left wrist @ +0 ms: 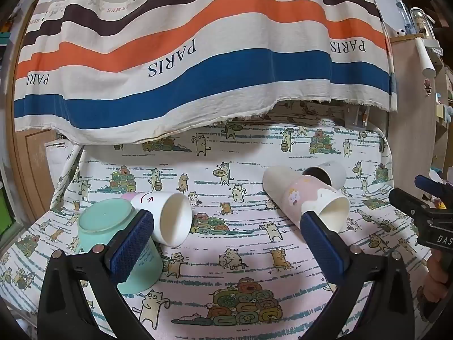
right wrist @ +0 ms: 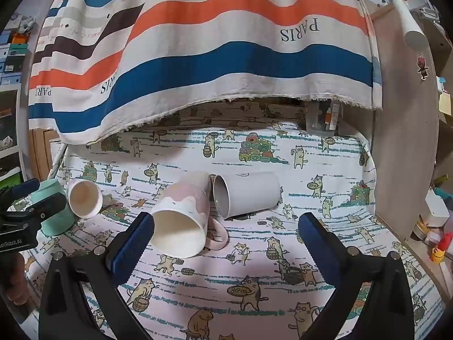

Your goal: Flip cup upside down

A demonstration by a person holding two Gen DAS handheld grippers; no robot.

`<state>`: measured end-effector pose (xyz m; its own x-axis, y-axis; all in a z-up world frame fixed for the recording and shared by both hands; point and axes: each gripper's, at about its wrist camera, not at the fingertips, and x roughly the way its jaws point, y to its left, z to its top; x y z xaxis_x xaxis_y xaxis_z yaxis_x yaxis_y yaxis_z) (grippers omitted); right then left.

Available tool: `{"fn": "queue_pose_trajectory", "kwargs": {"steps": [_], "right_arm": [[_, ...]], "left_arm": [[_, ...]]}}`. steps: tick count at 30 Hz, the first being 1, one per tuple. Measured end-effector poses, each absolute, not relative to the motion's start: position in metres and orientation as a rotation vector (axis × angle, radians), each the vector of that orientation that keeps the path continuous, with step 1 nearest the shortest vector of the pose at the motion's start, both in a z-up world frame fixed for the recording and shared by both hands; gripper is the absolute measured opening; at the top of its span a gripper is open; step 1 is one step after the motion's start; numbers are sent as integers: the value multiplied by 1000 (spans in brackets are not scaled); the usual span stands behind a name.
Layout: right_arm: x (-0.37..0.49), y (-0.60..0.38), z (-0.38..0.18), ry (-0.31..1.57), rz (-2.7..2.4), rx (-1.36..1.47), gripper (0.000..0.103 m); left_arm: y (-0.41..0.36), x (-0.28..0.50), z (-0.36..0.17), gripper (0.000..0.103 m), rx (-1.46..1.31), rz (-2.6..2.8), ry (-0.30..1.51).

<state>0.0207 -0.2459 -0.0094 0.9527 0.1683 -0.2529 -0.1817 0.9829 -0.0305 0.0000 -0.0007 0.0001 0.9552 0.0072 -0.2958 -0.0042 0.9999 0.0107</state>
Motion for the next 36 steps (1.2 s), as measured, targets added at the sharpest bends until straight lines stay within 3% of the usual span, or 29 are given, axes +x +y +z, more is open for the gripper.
{"fn": "queue_pose_trajectory", "kwargs": {"steps": [36], "right_arm": [[23,-247,-10,258,170,-52,103]], "left_arm": [[5,1,-1,103,-1,9,303]]}}
